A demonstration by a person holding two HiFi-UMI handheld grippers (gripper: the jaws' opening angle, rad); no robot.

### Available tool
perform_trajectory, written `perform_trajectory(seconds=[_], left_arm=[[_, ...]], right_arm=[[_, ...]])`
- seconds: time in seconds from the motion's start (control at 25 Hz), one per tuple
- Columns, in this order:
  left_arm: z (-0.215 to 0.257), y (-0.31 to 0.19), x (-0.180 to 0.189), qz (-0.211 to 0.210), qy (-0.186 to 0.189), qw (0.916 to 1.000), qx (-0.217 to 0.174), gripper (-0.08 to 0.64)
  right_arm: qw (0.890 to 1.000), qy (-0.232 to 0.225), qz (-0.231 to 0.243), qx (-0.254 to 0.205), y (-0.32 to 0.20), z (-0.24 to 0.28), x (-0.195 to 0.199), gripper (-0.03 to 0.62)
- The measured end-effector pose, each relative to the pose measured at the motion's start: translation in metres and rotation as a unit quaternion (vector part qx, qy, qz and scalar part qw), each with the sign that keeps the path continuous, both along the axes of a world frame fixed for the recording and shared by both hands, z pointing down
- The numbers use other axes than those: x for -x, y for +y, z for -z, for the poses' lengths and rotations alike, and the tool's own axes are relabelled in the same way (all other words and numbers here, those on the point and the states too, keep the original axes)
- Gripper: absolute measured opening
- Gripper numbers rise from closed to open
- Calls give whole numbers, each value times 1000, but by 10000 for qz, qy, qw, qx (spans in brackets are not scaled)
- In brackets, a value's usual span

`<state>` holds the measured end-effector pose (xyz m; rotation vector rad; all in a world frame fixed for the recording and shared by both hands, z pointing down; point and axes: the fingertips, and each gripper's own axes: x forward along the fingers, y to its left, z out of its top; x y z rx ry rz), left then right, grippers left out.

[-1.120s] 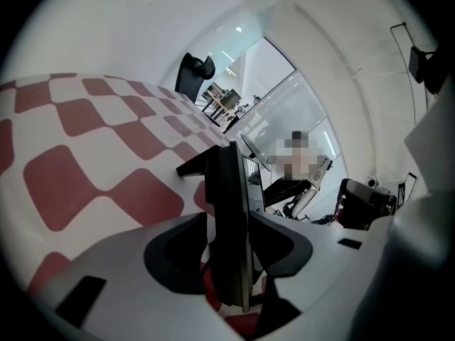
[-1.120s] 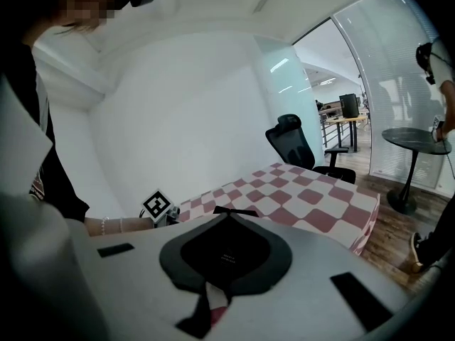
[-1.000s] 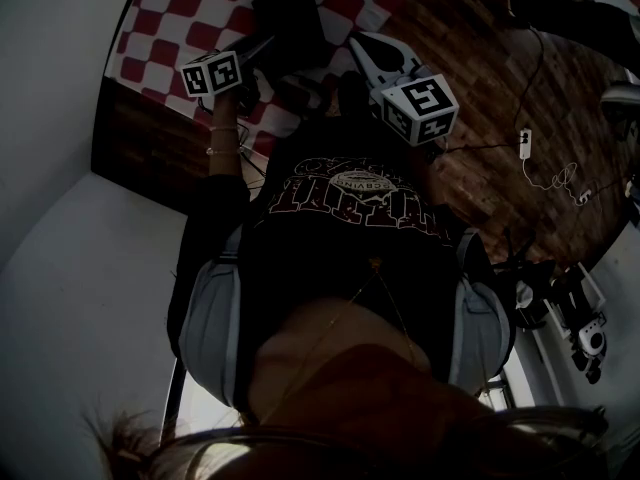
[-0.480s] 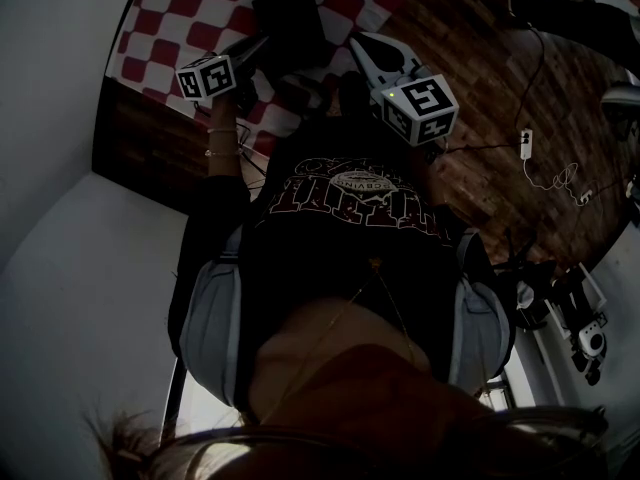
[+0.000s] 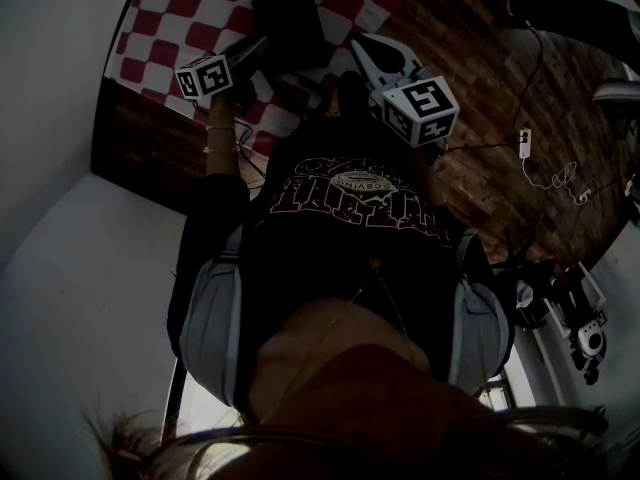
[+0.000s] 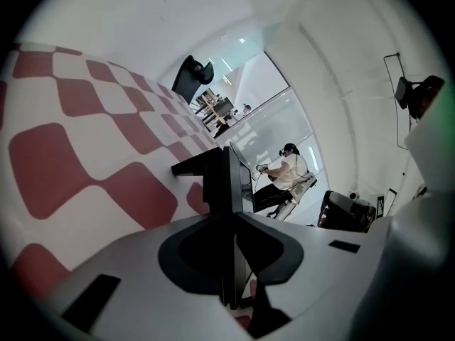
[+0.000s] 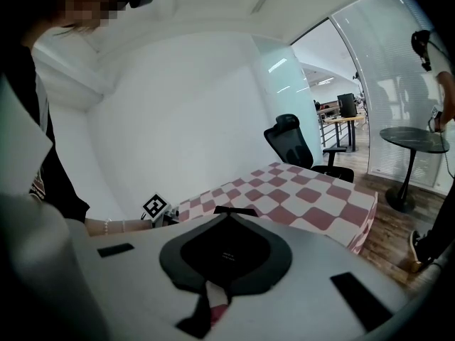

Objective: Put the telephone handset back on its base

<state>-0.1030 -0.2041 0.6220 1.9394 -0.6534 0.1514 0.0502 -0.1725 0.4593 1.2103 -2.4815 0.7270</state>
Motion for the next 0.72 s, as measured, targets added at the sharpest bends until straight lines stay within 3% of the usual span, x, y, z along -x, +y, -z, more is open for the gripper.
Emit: perform_trajectory(seconds=[0.56, 0.72], left_arm=[[1, 0, -2, 68, -584, 9982, -123, 75], [4, 2, -2, 62, -1410, 9887, -510, 75]], right_arm=[[9999, 10, 97, -49, 0, -1, 5, 20], [9997, -6, 197, -106, 1, 3, 8, 20]])
